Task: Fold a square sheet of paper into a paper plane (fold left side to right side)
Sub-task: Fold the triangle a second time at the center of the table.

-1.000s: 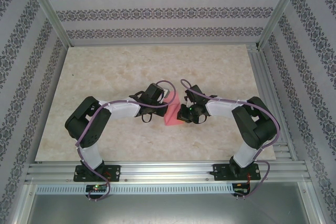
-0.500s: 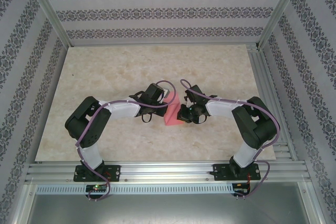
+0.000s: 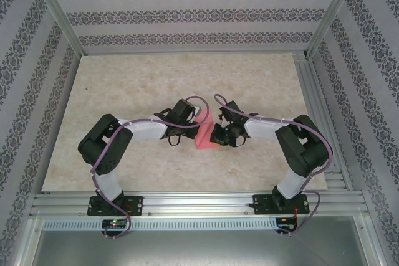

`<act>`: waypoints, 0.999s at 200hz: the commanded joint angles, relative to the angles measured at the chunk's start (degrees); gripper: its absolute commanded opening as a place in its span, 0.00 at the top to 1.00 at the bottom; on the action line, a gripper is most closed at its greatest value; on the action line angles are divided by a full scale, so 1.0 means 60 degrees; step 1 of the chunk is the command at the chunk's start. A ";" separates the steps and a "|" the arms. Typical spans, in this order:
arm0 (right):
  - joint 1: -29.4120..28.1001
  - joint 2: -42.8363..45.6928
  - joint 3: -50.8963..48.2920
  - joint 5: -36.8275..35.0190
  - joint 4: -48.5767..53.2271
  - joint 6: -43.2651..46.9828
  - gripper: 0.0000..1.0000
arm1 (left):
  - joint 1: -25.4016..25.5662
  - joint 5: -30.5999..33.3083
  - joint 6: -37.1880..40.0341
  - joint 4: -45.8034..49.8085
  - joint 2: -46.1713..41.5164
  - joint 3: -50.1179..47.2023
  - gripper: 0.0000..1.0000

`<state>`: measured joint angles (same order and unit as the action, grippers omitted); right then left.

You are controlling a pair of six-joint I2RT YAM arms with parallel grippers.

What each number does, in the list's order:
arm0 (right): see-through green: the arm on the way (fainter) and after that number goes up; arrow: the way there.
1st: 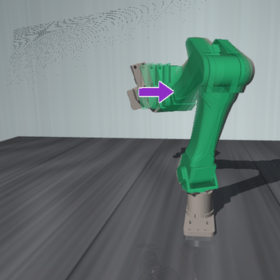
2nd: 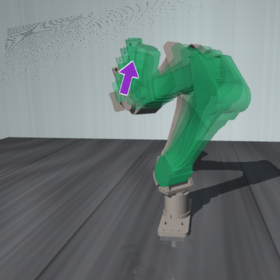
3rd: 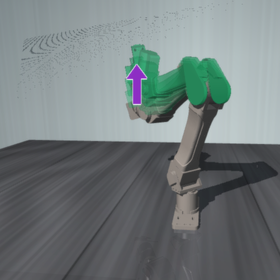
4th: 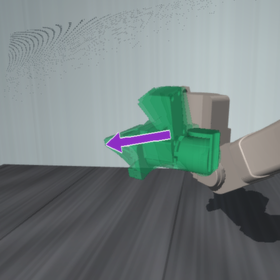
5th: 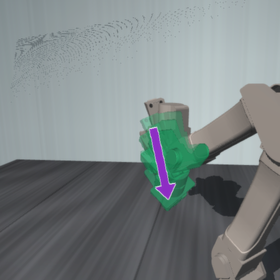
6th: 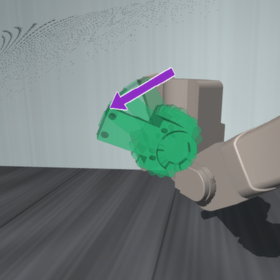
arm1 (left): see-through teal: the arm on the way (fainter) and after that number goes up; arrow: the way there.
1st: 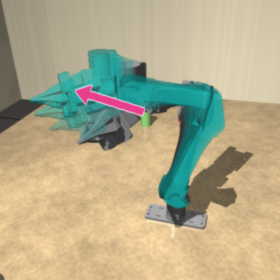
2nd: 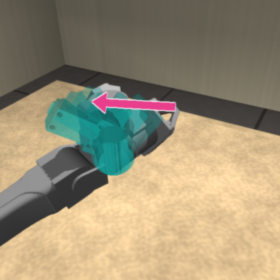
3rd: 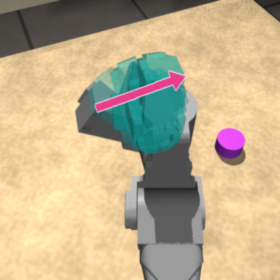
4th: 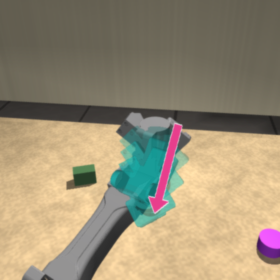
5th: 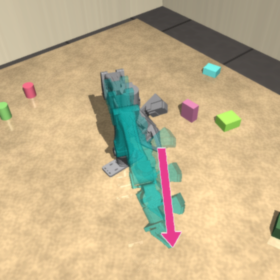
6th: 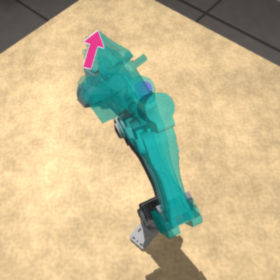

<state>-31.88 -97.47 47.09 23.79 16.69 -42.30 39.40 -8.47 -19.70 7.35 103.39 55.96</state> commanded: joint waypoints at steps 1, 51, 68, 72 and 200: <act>-0.0077 -0.0205 -0.0075 -0.0296 0.0349 0.0120 0.90 | -0.0092 0.0134 0.0157 0.0095 0.0168 0.0232 0.96; -0.0078 -0.0205 -0.0072 -0.0289 0.0352 0.0115 0.90 | -0.0091 0.0150 0.0142 0.0093 0.0243 0.0224 0.96; -0.0078 -0.0185 -0.0071 -0.0309 0.0362 0.0107 0.90 | -0.0090 0.0141 0.0135 0.0082 0.0265 0.0223 0.96; -0.0077 -0.0190 -0.0071 -0.0305 0.0365 0.0107 0.90 | -0.0091 0.0144 0.0143 0.0095 0.0266 0.0224 0.96; -0.0078 -0.0287 -0.0065 -0.0288 0.0368 0.0107 0.90 | -0.0092 0.0240 0.0149 0.0148 0.0229 0.0158 0.96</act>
<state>-31.88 -97.58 47.09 23.79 16.69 -42.30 39.40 -8.03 -19.70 7.38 104.44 56.12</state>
